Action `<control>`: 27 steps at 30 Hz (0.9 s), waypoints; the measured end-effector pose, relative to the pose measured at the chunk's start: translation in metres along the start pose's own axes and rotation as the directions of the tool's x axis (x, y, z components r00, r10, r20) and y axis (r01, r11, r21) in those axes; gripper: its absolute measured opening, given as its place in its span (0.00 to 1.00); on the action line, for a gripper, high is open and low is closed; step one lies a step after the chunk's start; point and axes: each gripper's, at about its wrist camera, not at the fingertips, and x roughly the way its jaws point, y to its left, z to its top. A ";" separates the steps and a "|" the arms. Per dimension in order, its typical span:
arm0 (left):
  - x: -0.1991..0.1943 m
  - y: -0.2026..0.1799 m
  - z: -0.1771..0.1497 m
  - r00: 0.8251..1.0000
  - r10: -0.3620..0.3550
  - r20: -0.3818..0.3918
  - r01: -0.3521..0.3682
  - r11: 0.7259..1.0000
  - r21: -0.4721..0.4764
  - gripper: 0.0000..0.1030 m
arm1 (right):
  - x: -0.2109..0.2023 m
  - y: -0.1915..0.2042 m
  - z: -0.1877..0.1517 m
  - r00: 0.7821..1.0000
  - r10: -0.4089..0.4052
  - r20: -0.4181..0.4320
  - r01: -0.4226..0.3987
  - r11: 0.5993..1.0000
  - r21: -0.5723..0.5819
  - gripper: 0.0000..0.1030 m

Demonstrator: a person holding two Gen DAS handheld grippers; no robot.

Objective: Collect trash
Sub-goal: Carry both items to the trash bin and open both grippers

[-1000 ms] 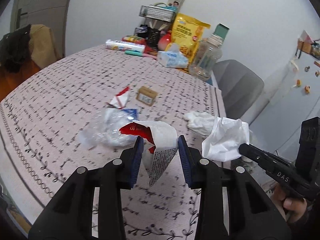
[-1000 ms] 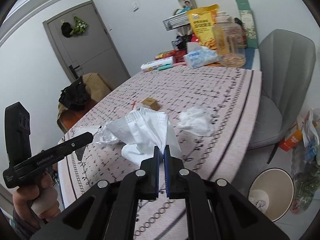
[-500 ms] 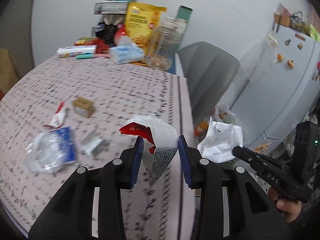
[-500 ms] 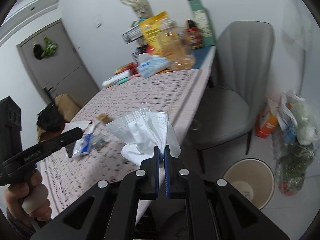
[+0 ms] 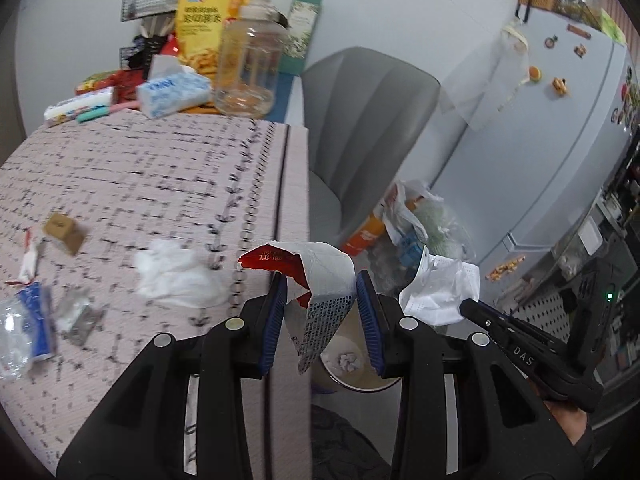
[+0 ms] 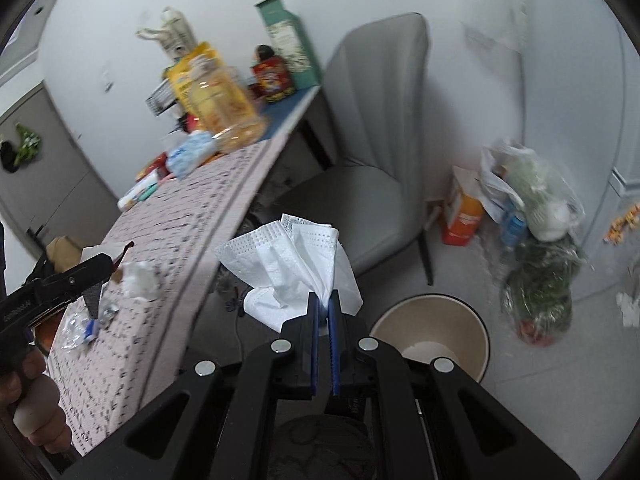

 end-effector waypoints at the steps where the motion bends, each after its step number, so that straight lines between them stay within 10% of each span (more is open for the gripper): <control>1: 0.007 -0.005 0.000 1.000 -0.001 -0.011 0.002 1.000 0.006 0.35 | 0.001 -0.005 0.000 1.000 -0.005 -0.001 0.005 1.000 0.009 0.05; 23: 0.131 -0.064 -0.008 0.976 -0.014 -0.216 0.031 0.997 0.077 0.35 | 0.090 -0.112 -0.016 0.992 -0.081 -0.100 0.097 0.981 0.167 0.09; 27: 0.146 -0.069 -0.011 0.969 -0.015 -0.246 0.037 0.996 0.087 0.35 | 0.097 -0.131 -0.021 0.992 -0.083 -0.098 0.102 0.971 0.215 0.56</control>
